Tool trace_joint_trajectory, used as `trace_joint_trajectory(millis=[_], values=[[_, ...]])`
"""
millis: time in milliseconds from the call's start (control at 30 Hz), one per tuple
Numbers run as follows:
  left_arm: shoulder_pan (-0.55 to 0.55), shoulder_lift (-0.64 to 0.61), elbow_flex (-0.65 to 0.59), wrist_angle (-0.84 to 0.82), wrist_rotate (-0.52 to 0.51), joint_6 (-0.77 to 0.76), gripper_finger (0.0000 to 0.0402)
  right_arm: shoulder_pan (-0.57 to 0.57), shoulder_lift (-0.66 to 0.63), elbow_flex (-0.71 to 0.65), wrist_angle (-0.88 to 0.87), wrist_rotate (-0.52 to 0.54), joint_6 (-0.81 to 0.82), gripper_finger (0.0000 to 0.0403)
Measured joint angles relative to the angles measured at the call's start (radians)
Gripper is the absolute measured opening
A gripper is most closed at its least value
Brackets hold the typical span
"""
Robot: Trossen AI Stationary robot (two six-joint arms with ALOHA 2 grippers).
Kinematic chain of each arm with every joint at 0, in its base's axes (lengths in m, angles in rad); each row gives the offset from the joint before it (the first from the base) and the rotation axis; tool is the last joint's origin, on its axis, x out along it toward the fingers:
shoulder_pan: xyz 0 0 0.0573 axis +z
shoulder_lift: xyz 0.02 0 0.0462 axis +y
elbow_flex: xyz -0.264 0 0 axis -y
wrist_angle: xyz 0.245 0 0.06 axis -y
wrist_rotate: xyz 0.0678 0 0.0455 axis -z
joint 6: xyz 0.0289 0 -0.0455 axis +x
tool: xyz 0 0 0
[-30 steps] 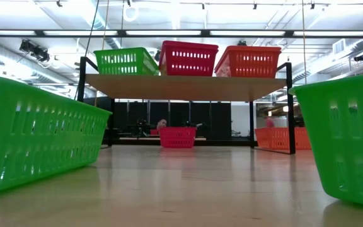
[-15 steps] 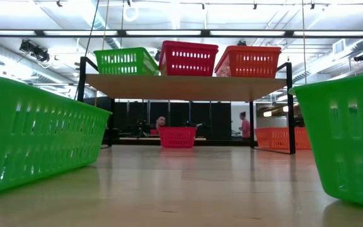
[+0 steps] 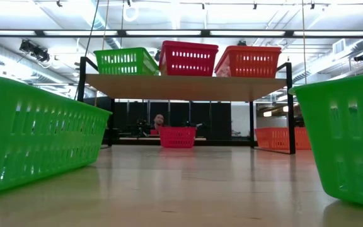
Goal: Stack baskets on shelf by color
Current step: Stack the left green bin on top of the other green bin on the shelf
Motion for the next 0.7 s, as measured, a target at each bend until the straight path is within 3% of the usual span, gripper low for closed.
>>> trace_joint_trajectory(millis=[300, 700], values=[[-0.077, 0.001, 0.001, -0.171, -0.040, -0.193, 0.0190, -0.077, 0.000, -0.050, 0.122, 0.042, -0.237, 0.0174], [-0.134, 0.038, 0.002, -0.234, -0.035, -0.223, 0.0191, -0.178, 0.000, -0.075, 0.247, 0.052, -0.358, 0.0174]])
